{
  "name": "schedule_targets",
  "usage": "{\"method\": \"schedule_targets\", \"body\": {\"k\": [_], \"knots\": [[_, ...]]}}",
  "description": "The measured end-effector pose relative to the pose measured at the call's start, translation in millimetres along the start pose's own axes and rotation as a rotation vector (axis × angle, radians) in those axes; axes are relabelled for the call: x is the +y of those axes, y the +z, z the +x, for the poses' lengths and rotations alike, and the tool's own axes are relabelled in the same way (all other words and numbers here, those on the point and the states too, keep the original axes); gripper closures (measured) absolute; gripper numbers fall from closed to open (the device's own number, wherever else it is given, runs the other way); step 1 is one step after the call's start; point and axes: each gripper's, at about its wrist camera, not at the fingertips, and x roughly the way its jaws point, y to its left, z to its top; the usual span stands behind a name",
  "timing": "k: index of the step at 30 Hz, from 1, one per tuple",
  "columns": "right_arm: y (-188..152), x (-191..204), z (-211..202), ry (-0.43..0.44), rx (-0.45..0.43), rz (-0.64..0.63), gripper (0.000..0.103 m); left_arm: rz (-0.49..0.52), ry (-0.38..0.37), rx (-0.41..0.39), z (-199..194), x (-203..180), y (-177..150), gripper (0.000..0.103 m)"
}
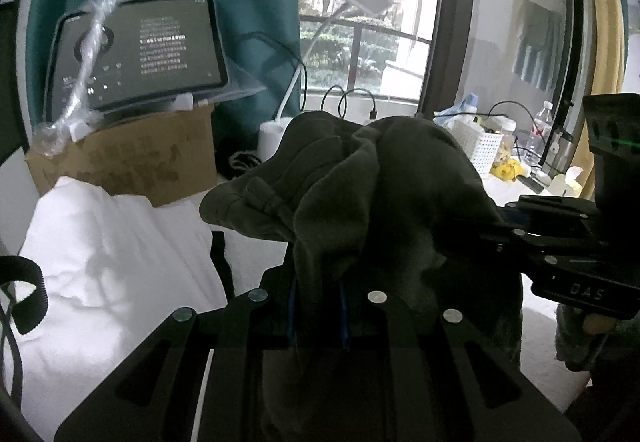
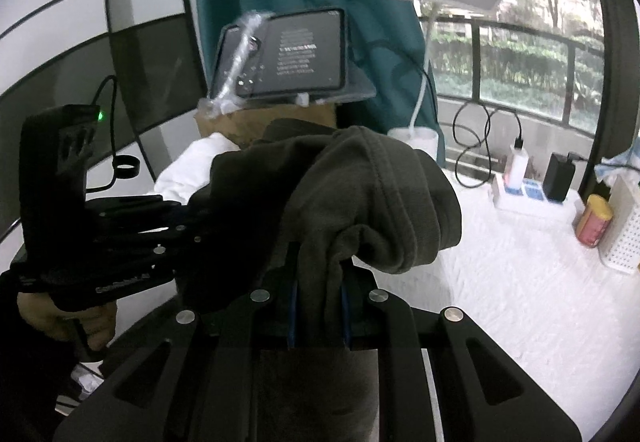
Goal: Fold small clothes
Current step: 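Hold the bunched dark green T-shirt raised between both closed tools, then lower the held T-shirt onto the table beside the white cloth with both tools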
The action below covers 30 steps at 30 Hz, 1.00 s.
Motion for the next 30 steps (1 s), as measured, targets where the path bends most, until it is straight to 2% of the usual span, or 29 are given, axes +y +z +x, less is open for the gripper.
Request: {"method": "schedule_targets", "body": {"k": [7, 15, 18, 27, 28, 30], "knots": [[-6.8, -22.7, 30.2, 0.006, 0.063, 0.038, 0.085, 0.005, -0.012, 0.065, 26.6, 1.4, 0.5, 0.089], [-18.3, -46.6, 63.2, 0.027, 0.141, 0.069, 0.085, -0.03, 0.015, 0.153, 62.4, 13.5, -4.6, 0.089], [-20.3, -50.9, 73.8, 0.039, 0.163, 0.069, 0.085, -0.022, 0.05, 0.177, 73.8, 16.5, -8.3, 0.089], [-29.8, -64.9, 102.8, 0.032, 0.254, 0.096, 0.085, -0.066, 0.048, 0.238, 95.6, 29.5, -14.3, 0.089], [-30.9, -66.6, 104.5, 0.036, 0.264, 0.102, 0.084, -0.069, 0.045, 0.242, 97.6, 29.8, -13.8, 0.089], [-31.5, -67.8, 109.0, 0.029, 0.288, 0.097, 0.074, -0.073, 0.042, 0.25, 100.7, 32.0, -13.5, 0.088]]}}
